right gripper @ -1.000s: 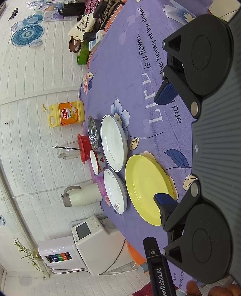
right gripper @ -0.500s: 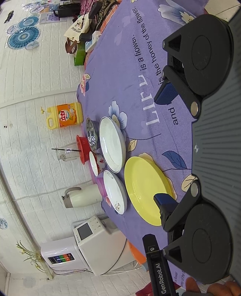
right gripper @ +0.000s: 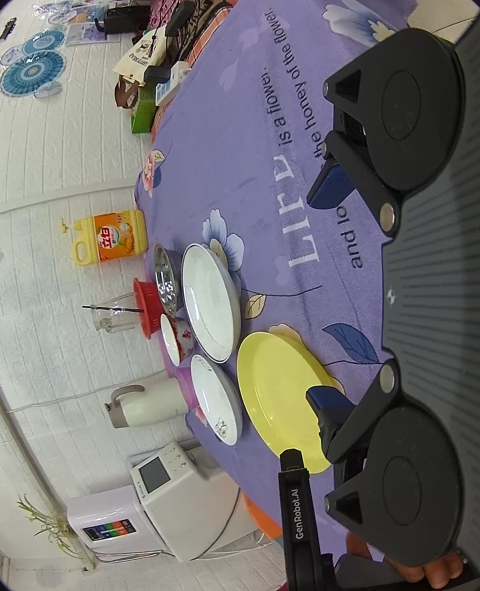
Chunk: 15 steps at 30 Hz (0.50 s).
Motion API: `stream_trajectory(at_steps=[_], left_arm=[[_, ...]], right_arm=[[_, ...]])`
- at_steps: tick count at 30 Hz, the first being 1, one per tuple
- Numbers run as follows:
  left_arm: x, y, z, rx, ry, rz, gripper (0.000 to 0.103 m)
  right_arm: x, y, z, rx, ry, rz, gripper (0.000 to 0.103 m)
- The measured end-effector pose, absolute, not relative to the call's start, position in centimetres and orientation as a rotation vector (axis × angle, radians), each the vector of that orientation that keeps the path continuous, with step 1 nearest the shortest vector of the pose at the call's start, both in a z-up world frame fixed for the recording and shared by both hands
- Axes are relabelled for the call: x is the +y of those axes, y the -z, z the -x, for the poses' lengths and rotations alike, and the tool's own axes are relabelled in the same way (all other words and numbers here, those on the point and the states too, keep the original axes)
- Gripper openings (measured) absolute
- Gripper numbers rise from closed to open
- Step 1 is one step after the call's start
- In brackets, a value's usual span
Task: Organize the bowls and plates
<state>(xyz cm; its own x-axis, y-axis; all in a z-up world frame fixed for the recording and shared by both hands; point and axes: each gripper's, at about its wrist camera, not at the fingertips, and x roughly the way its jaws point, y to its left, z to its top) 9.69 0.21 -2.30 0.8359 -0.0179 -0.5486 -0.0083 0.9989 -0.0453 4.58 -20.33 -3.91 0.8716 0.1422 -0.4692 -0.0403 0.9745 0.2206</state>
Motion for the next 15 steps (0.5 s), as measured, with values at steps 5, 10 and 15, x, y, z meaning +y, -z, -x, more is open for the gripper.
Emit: stream_trajectory(at_steps=[5,10,15], left_arm=[[1.7,2.7,-12.0,0.613,-0.014,0.064,0.082],[3.3,3.2,-14.5,0.648,-0.005,0.101,0.082],[4.6,4.1,-16.5,0.675,0.02,0.168,0.082]], right_arm=[[-18.8,3.5,-7.7,0.553,-0.13,-0.161,0.103],[-17.4,3.9,-11.7,0.615,-0.153,-0.126,0.103],[-16.7,4.7,-14.7,0.673,-0.161,-0.114,0.103]])
